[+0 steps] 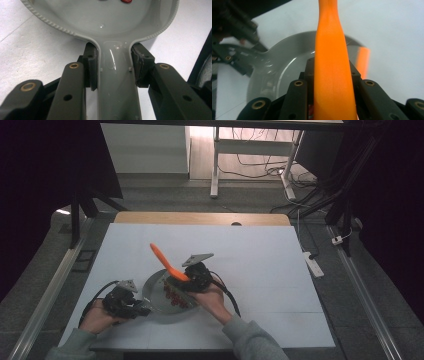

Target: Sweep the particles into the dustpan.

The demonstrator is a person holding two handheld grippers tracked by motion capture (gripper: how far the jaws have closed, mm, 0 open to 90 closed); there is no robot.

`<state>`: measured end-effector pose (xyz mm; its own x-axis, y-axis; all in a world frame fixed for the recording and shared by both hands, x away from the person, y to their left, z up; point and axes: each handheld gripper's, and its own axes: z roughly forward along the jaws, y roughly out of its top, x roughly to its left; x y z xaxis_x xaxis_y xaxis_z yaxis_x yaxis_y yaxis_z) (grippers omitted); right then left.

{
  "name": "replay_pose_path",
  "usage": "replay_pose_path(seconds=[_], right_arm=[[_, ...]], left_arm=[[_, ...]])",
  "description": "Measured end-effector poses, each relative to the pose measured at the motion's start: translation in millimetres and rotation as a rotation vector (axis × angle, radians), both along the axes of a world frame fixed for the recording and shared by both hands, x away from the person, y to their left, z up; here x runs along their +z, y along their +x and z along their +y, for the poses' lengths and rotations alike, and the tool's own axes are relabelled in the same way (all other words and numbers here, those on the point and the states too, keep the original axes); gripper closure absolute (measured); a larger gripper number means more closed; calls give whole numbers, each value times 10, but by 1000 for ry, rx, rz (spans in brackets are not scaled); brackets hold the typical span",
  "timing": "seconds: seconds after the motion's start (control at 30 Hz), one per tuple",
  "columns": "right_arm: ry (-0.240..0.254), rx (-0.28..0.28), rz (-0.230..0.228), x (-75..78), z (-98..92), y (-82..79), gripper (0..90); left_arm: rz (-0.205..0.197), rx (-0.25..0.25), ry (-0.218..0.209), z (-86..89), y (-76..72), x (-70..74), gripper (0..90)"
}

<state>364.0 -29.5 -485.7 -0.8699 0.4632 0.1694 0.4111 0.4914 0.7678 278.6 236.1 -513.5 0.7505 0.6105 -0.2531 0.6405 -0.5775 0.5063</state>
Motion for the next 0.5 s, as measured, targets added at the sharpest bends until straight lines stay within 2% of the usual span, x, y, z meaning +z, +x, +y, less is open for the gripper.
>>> replay_pose_path(seconds=[0.23,0.5], right_arm=[[-7,-53,-5,12,-228,146,708],[-25,-83,-2,-30,-333,215,708]], left_arm=[[0,3,1,-5,-3,-1,609],[-7,8,-10,-5,-12,-27,610]])
